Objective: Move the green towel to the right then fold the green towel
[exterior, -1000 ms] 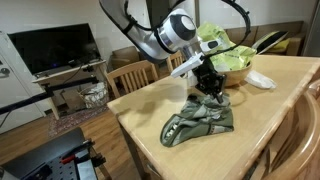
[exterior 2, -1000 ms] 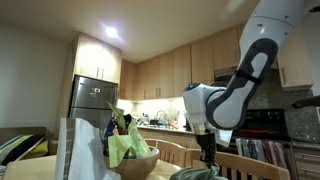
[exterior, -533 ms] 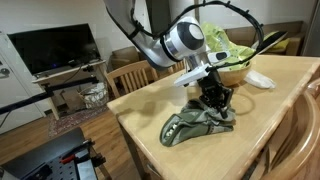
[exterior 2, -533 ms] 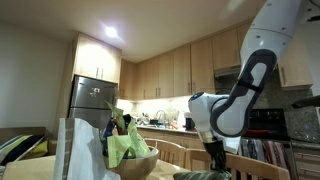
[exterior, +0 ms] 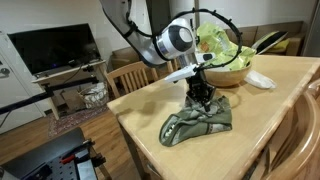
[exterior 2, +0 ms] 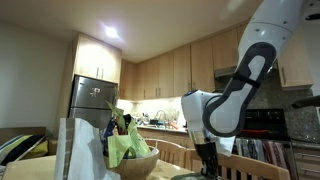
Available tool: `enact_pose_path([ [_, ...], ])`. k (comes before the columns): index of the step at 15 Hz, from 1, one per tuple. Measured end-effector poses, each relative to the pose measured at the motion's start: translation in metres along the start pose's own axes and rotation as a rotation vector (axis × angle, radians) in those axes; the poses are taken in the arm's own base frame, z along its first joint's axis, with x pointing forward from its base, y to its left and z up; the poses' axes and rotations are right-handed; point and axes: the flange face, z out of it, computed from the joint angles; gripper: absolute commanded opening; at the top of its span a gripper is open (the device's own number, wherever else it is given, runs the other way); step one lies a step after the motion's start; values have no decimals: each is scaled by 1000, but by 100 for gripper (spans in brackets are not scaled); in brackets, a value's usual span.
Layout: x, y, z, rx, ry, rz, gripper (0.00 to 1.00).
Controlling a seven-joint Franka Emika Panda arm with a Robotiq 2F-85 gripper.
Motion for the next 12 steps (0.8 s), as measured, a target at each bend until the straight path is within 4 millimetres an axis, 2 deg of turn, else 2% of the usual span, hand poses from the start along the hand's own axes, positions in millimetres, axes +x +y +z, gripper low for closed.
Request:
enact_pose_path([
  [4,1,-28,-20,20,25,-48,1],
  [7,-3,-41,-23,51,22,-75,1],
  [12,-12,-33,-8,92,-17,-60,1],
])
